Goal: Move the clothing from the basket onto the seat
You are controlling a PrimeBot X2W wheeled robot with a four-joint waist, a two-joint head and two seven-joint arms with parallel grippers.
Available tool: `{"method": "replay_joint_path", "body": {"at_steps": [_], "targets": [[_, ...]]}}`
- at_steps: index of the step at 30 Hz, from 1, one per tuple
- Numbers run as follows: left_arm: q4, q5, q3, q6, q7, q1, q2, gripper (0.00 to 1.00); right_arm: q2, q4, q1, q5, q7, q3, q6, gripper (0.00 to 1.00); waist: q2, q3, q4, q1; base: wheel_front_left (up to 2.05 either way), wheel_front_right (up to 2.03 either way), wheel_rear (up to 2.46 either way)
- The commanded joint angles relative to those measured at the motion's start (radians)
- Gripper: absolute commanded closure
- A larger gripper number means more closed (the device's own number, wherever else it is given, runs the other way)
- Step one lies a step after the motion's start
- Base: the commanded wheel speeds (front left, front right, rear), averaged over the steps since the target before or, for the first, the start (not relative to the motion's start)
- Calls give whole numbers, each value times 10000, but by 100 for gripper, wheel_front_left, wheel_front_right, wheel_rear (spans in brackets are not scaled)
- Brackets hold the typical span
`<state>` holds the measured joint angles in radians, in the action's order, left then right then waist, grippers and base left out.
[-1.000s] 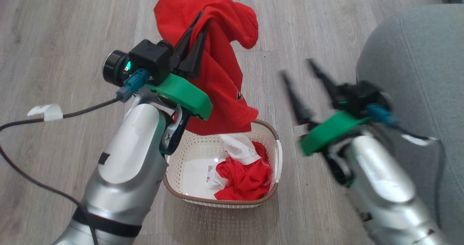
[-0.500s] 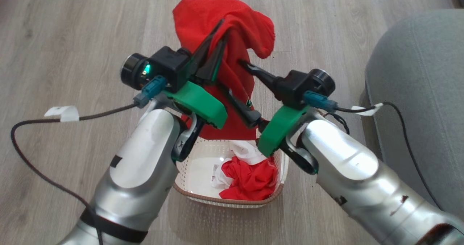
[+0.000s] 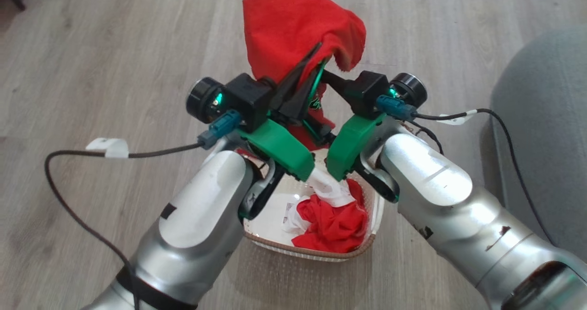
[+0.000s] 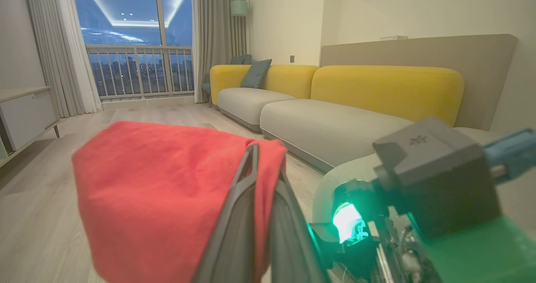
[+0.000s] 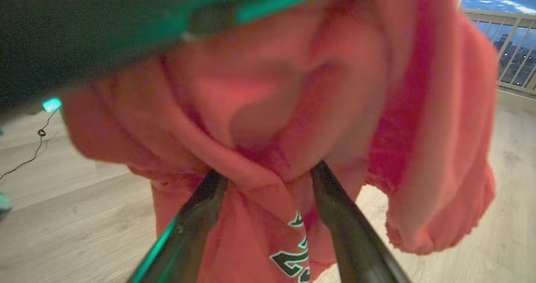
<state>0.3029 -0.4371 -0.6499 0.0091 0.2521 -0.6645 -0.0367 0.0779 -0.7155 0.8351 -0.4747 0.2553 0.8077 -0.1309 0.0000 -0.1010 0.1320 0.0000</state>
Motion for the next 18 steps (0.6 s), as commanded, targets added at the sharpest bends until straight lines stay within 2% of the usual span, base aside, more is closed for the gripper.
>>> {"method": "replay_joint_path", "body": {"at_steps": [1, 7, 8, 9, 10, 18], "targets": [[-443, -117, 147, 69, 97, -559, -135, 100, -273, 476, 384, -96, 65, 26, 2, 0, 0, -32, 164, 0, 0, 0, 0], [-488, -356, -240, 105, 97, -543, -135, 100, -275, 755, 465, -26, 65, 65, 2, 0, 0, -83, 410, 0, 0, 0, 0], [-492, -404, -292, 119, 97, -537, -135, 100, -275, 744, 463, -39, 65, 52, 2, 8, 0, -92, 450, 0, 0, 0, 0], [-497, -432, -336, 133, 97, -534, -135, 100, -275, 731, 458, -60, 65, 22, 2, 58, 0, -103, 489, 0, 0, 0, 0], [-487, -446, -368, 149, 97, -529, -135, 100, -275, 721, 451, -89, 65, -27, 2, 100, 0, -113, 520, 0, 0, 0, 0], [-313, -305, -76, 223, 97, -486, -135, 100, -276, 693, 282, 98, 65, -564, 2, 100, 0, -260, 398, 0, 0, 0, 0]]}}
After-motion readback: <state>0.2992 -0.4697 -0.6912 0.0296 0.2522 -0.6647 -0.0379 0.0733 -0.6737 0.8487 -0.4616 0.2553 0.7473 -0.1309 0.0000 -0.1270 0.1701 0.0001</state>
